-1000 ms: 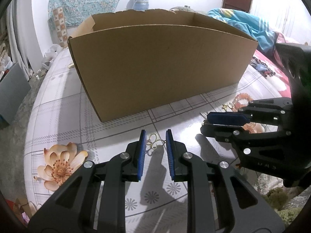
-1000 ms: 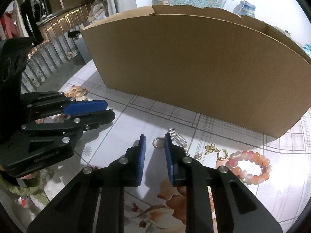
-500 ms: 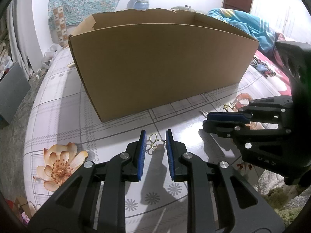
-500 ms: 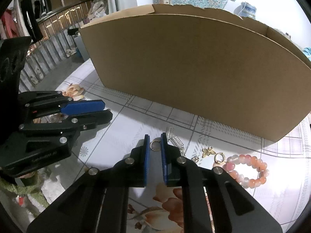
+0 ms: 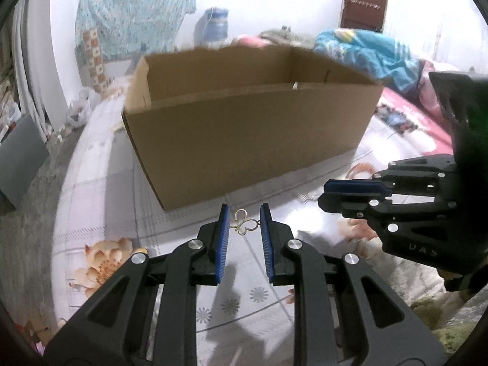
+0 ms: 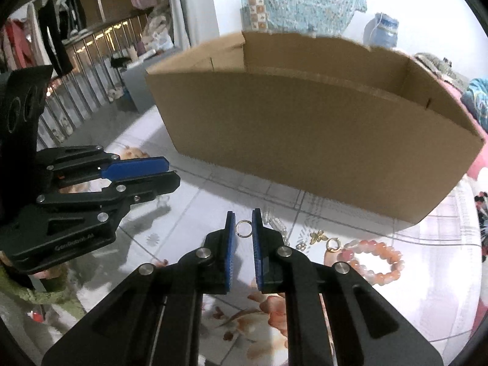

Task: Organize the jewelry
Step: 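Lift the gold butterfly charm with the left gripper toward the box, then lower the charm into the box and open the left gripper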

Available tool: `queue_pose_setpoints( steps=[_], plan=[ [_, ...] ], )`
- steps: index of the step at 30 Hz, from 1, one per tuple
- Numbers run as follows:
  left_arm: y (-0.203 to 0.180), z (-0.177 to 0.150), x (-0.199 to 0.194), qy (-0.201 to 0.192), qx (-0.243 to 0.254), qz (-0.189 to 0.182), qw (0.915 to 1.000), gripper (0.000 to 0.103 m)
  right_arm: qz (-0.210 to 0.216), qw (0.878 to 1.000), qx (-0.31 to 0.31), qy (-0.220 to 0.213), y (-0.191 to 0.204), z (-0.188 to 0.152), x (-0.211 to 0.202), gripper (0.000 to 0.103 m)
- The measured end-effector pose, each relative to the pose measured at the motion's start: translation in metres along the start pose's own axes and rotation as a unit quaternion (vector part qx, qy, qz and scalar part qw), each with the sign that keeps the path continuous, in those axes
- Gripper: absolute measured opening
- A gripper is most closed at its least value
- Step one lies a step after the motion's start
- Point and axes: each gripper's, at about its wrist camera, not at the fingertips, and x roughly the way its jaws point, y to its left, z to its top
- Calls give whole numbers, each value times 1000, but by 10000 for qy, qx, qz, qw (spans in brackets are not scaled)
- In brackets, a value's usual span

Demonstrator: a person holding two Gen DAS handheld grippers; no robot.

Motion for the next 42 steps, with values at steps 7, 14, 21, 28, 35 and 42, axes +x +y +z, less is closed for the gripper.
queue_pose_setpoints(
  steps=[7,14,21,28,35,42],
  plan=[
    [-5,48,-42,-757,210,-201,9967,19,74,9961,-110,-873,-10,39,-57,11],
    [4,127,4,-239,146,-629,9976,19,547,9967,307,-517,-60,106,-38,11],
    [13,164,98,1052,-243,-769,9912,19,738,9902,904,761,-114,142,41,11],
    [14,168,121,1421,-448,-717,9862,25,725,9875,1067,911,-130,148,60,12],
    [17,173,117,1299,-588,-619,9879,27,695,9887,1151,669,-140,148,47,13],
    [16,175,95,1013,-549,-531,9919,27,613,9903,1216,257,-144,148,17,26]
  ],
)
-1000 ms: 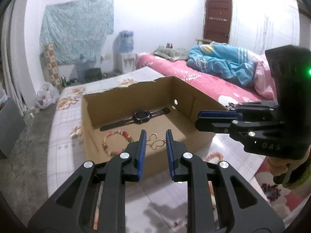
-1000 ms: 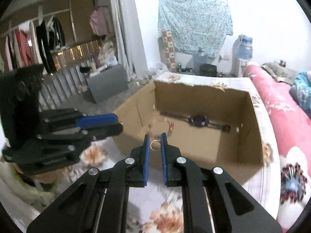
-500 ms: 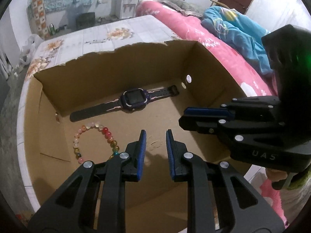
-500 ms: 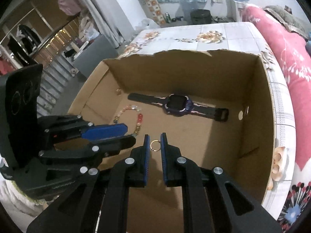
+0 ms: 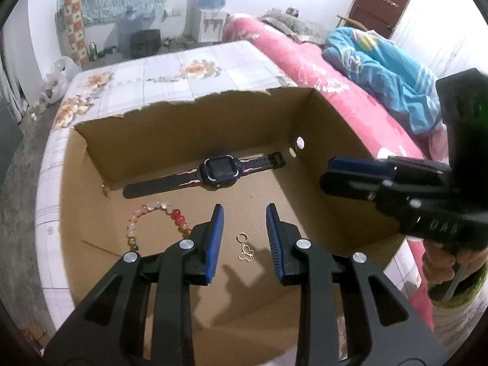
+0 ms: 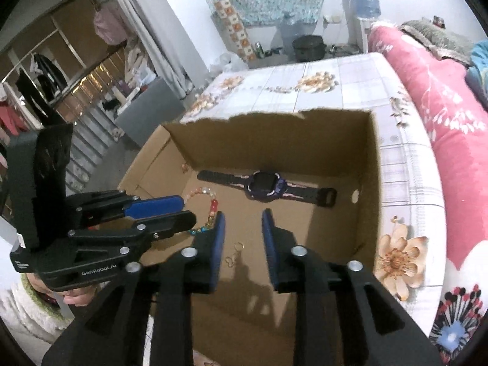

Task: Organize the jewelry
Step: 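Lower the charm into the box and open the left gripper, then move the left gripper back to the silver charm chain on the table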

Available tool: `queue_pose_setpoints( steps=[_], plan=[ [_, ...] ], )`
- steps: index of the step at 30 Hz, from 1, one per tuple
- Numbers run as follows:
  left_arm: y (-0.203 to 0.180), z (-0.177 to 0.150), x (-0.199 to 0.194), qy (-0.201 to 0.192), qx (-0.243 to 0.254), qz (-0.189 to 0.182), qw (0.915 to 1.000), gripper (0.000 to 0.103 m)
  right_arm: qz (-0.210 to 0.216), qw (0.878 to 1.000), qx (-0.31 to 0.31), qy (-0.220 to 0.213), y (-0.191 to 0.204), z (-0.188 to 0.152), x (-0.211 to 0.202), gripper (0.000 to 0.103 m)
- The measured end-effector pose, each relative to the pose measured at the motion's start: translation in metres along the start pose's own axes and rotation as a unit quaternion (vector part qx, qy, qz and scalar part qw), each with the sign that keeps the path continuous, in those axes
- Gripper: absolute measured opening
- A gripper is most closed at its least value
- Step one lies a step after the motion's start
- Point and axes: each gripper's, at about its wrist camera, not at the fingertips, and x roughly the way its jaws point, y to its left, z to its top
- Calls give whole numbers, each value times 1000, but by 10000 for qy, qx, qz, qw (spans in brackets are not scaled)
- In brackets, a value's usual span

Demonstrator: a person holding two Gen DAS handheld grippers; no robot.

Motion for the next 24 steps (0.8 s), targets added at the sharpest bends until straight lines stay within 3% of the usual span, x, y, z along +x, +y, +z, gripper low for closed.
queue_pose_setpoints(
  steps=[5,12,17,24],
  plan=[
    [-7,-21,-47,-538,215,-4,9983,30,148,9987,-55,-477,12,-13,-43,27],
    [-18,-90,-125,-1486,704,-60,9864,51,573,9924,-126,-1079,30,-74,-103,35],
    [-25,-145,-130,-1473,859,-56,9853,53,372,9941,-125,-1008,37,-135,-102,36],
    [-31,-180,-69,-882,754,42,9932,53,-29,9992,146,-361,36,-187,-44,36]
  ],
)
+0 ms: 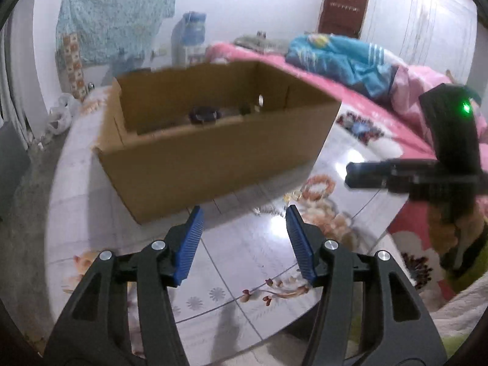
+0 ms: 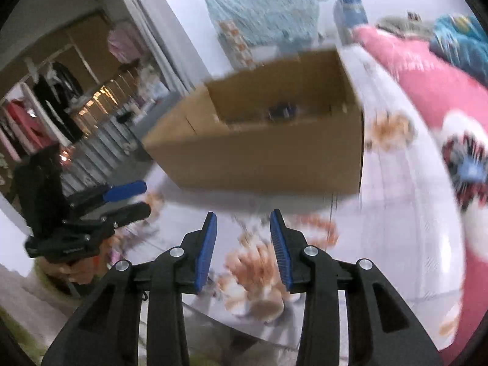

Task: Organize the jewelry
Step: 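Move the left gripper back to the silver charm chain on the table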

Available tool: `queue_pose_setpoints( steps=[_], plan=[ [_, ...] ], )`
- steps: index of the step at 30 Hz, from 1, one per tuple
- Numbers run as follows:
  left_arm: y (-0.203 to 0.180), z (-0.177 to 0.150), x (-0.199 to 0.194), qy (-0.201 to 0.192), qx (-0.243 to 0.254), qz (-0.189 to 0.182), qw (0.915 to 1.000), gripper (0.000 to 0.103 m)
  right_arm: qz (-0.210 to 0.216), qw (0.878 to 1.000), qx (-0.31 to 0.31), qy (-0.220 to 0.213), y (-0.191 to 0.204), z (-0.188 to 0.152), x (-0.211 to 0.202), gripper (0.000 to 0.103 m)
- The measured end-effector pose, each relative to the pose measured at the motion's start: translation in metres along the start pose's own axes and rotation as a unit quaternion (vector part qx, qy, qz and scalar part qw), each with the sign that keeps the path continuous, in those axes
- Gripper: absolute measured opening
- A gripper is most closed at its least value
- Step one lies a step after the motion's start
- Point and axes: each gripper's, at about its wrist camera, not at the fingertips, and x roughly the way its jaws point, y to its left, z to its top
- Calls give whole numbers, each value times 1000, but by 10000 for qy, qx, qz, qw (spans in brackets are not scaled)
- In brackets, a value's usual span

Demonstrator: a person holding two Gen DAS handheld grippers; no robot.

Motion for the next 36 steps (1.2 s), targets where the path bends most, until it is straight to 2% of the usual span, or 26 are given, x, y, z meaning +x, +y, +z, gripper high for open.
queue_pose_setpoints(
  steps=[2,5,10,18,26,30,35,36],
  plan=[
    [-5,-3,16,87,138,85,9998,49,-73,9999,-32,118,2,-7,13,35],
    [-14,-4,41,301,484,188,9982,37,-151,9995,-118,231,4,-11,26,34],
    [-25,-1,72,549,934,193,9939,24,-4,9997,1,244,2,-7,34,34],
    [-25,-2,91,777,1102,182,9907,21,134,9994,147,281,-5,-5,46,34],
    [-21,5,99,852,923,-32,9921,21,175,9994,209,234,-7,-7,44,34],
    [-23,5,98,858,989,-43,9914,13,183,9993,270,204,-8,-10,43,34],
    [-22,5,97,858,994,-60,9913,12,196,9991,316,185,-10,-12,41,34],
    [-21,5,97,858,989,-61,9914,5,200,9991,314,180,-11,-11,41,34]
  ],
)
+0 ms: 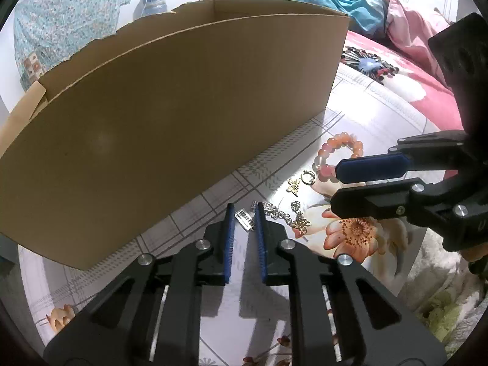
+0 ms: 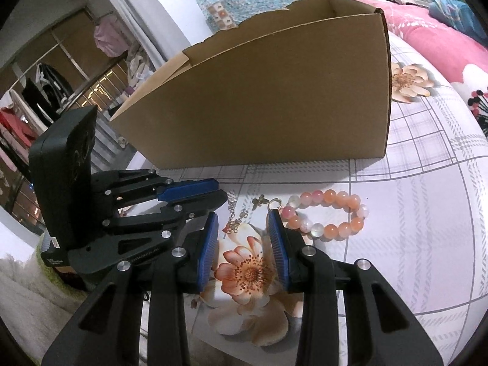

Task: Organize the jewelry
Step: 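Move the left gripper back to the silver charm chain on the table, then grasp the silver charm chain with the left gripper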

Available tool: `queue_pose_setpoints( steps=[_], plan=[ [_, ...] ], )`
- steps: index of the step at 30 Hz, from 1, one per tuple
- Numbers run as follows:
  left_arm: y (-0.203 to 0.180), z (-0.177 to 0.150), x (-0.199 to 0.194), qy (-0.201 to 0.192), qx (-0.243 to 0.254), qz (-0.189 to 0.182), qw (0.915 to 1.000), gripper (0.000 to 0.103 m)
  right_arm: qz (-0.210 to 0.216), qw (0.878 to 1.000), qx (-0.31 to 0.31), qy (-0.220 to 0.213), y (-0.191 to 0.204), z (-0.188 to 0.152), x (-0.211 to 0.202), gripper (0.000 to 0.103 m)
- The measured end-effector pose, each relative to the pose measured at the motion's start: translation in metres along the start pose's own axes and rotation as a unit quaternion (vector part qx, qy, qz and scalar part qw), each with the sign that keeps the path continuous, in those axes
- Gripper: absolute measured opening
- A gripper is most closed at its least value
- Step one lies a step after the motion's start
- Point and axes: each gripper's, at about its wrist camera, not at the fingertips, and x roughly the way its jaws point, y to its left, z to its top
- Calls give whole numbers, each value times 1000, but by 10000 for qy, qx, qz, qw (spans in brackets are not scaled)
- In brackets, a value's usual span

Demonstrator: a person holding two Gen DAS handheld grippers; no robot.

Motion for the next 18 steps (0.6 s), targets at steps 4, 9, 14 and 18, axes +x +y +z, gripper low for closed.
queue_pose_setpoints(
  steps=[4,9,14,18],
  plan=[
    [0,-1,-1,-8,5,5,10000,5,1,10000,16,-35,-2,-2,-4,34],
    [0,-3,-1,-28,-46,17,10000,5,-16,10000,54,-57,-3,-3,-6,34],
    [7,-10,-6,-61,-203,45,9998,5,-2,10000,18,-97,0,-4,-9,34],
    [15,-17,-12,-42,-364,113,9993,5,-3,9998,-96,-160,6,-3,-10,34]
  ],
)
